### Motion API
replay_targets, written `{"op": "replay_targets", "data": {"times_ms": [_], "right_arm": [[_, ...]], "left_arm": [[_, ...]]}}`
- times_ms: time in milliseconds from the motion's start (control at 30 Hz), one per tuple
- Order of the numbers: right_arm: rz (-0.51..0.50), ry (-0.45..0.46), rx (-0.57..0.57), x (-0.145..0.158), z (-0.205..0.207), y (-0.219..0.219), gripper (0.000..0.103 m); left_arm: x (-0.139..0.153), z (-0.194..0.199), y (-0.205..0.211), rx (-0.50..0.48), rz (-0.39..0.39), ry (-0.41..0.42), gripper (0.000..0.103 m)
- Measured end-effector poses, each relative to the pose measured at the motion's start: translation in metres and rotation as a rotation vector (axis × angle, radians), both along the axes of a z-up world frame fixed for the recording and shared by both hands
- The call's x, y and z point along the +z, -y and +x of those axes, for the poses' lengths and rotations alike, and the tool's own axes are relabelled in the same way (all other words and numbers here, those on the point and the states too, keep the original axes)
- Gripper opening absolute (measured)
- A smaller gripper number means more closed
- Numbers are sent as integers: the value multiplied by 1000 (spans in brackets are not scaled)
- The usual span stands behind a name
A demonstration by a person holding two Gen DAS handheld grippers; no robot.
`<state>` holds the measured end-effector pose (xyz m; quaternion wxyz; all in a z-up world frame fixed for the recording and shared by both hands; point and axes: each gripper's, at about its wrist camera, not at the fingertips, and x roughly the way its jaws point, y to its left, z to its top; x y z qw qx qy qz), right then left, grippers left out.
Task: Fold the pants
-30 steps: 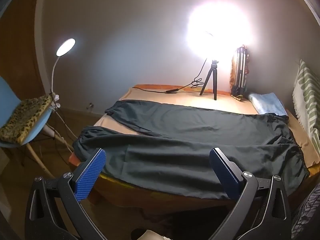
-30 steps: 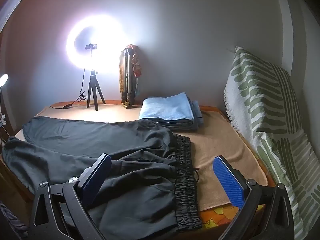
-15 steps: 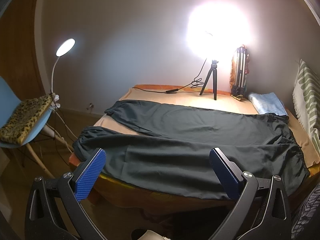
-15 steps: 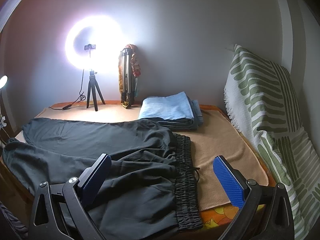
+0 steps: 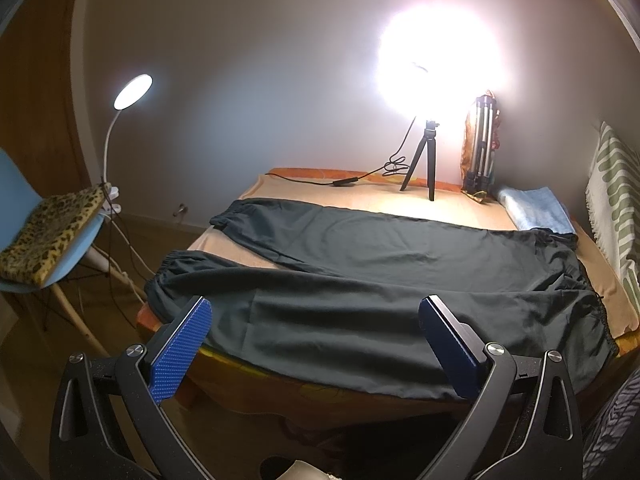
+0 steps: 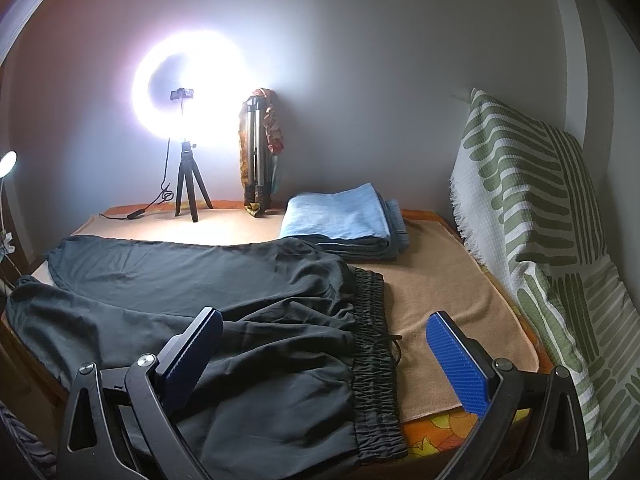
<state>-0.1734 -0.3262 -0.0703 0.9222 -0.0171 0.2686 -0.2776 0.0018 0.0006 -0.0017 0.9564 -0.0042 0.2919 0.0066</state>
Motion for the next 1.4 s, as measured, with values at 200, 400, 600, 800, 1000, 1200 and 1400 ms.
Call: {"op": "replay_targets", "data": {"times_ms": [200, 400, 600, 800, 1000, 1200, 1400], "right_arm": [[5, -1, 1, -2, 1, -1, 103], [4, -2, 0, -2, 1, 0, 103], [9, -2, -1, -4, -1, 1, 103], [10, -2, 0, -4, 0, 0, 103], [15, -4, 1, -6, -1, 2, 103], [18, -4, 2, -6, 0, 2, 103], [18, -7, 7, -7, 1, 2, 103]], "left_arm": [[0, 0, 0, -1, 0, 0, 103], [0, 0, 0, 0, -1, -1, 103], [0, 1, -1, 0, -5, -3, 103], [0, 1, -2, 0, -6, -4, 103], [-1, 1, -5, 4, -8, -7, 103], [-1, 2, -5, 7, -6, -8, 103], [-1, 1, -5, 7, -10, -11, 103]]}}
